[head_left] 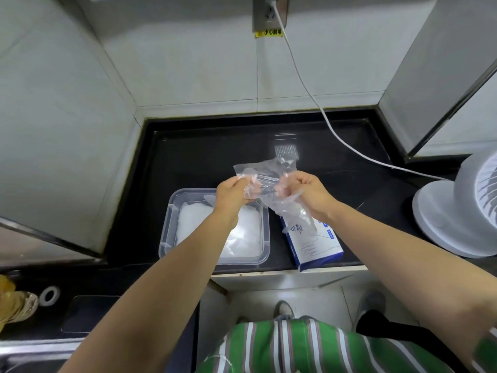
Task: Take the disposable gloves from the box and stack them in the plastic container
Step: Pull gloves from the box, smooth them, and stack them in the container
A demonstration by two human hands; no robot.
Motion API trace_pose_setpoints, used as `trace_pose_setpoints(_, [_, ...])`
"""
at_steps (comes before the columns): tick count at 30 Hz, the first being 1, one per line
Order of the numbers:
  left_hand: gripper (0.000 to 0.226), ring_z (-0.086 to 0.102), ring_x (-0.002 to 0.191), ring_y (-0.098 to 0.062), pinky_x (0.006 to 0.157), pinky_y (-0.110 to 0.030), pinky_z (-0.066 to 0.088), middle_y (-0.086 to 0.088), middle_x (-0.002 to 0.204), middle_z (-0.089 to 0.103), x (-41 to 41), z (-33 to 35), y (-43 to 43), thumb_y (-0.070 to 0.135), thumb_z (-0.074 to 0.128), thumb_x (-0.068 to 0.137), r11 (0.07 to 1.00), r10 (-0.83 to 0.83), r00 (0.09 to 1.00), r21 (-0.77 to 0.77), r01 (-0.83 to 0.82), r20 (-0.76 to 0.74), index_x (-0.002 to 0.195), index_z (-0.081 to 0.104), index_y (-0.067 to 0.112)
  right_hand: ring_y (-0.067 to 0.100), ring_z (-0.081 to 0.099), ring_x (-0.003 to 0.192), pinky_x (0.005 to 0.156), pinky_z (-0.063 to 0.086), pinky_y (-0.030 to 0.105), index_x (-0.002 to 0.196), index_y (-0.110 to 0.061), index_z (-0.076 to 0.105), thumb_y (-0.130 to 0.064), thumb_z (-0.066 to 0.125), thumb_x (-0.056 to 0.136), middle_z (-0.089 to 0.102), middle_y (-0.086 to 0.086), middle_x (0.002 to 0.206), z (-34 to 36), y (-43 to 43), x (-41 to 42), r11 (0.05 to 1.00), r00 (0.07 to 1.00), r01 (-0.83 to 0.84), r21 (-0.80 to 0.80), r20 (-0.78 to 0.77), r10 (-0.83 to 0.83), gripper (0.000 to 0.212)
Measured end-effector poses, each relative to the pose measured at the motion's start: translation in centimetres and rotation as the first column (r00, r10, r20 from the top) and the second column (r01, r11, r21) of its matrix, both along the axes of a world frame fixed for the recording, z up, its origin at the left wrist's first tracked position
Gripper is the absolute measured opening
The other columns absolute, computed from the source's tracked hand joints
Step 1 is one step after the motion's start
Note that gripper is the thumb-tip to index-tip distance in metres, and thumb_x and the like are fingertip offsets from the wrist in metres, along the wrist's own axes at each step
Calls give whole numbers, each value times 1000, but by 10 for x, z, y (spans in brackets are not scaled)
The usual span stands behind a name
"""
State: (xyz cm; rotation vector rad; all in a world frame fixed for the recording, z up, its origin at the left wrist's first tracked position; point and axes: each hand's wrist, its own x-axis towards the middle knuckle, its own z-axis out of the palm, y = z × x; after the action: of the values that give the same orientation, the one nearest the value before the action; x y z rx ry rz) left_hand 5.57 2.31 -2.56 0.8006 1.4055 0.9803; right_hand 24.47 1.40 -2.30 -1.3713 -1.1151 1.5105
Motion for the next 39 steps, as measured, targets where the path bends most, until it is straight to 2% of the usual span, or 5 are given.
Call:
trace_pose_setpoints(7, [19, 59, 66, -13, 70, -23, 52, -4, 66, 62, -31, 8, -6, 4, 51, 92, 988, -40, 958, 133, 81, -285, 94, 70, 7, 10, 64, 108, 96, 50, 28, 124, -22, 54, -59, 50, 93, 66, -1, 120, 24, 21, -17, 993, 995, 104, 59, -7, -103, 48])
trace_pose_setpoints(13, [17, 57, 64, -6, 60, -19, 47, 1, 77, 63, -43, 24, -11, 6, 52, 93, 962, -93, 926, 207, 178, -366, 91, 68, 6, 12, 67, 89, 82, 53, 27, 97, -14, 72, -31, 80, 81, 71, -3, 93, 39, 30, -70, 905, 782, -401, 139, 566, 260, 24])
trace_pose_setpoints(28, [14, 69, 95, -26, 95, -41, 54, -8, 91, 67, -104, 5, -28, 17, 57, 97, 958, 230, 971, -188, -214, 65, 97, 68, 10, 15, 55, 49, 64, 51, 33, 79, -13, 55, -21, 51, 100, 59, 3, 53, -1, 13, -105, 971, 884, 197, 136, 403, -235, 23])
trace_pose_setpoints(33, [29, 48, 46, -14, 48, -27, 44, -7, 70, 52, -109, -10, -24, 23, 42, 101, 933, 325, 901, -57, -355, -288, 100, 64, 5, 16, 51, 39, 60, 54, 40, 85, -10, 51, -19, 42, 102, 62, 11, 58, -18, -1, -113, 980, 861, 179, 82, 469, -197, 21])
trace_pose_setpoints(39, [24, 53, 93, -14, 74, -20, 44, -8, 114, 51, -100, 0, -34, 22, 49, 98, 871, 484, 582, 423, -250, -653, 118, 52, 10, 27, 66, 61, 59, 57, 39, 98, -9, 45, -18, 36, 104, 68, 19, 84, -32, -6, -122, 988, 785, 121, 96, 601, -154, 13])
